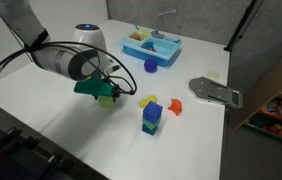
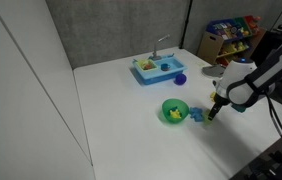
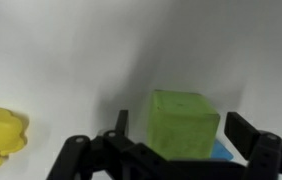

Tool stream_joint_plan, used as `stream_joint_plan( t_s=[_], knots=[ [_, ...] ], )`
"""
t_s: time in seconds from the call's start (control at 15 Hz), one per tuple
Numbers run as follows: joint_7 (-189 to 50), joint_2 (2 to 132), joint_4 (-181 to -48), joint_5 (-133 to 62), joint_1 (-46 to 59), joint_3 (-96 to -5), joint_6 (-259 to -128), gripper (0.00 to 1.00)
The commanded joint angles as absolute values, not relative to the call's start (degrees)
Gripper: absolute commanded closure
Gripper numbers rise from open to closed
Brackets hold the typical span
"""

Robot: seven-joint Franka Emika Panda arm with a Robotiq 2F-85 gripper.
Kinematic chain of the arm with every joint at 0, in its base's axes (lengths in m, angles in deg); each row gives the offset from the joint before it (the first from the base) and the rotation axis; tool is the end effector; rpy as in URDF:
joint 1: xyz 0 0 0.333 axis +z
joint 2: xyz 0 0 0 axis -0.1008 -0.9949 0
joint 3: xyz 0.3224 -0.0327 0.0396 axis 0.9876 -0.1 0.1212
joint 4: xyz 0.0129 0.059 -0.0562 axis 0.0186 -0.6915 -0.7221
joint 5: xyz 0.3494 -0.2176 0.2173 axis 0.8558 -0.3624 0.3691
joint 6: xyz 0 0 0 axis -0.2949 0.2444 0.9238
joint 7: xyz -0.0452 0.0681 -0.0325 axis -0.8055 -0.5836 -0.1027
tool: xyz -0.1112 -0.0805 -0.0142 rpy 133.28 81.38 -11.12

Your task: Pick up the green block and stack it on the navy blue block, pick up the neon blue block and stack it on the green block, Pick up the orange toy and stack it on the neon blue block, pick up the light green block and stack it on the neon blue block top

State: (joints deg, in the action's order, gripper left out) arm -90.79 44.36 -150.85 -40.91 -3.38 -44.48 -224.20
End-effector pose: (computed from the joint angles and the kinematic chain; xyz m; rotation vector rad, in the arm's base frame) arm 0.5290 -0.0533 -0.0335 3.1047 0.4590 -0.0568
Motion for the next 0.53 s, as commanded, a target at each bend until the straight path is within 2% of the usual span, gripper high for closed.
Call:
stream_joint_plan(
  t_s=[0.0,0.27,0.47],
  knots=[
    [-90.8,42.2,-149.1,-41.2,-2.8,-44.9,-225.5,0.34],
    [-89.0,44.4,-150.7,-41.9,-0.6,-47.4,-226.6,0.66],
    [-87.6,48.8,-153.3,-41.9,0.8,-49.8,-226.6,0.68]
  ],
)
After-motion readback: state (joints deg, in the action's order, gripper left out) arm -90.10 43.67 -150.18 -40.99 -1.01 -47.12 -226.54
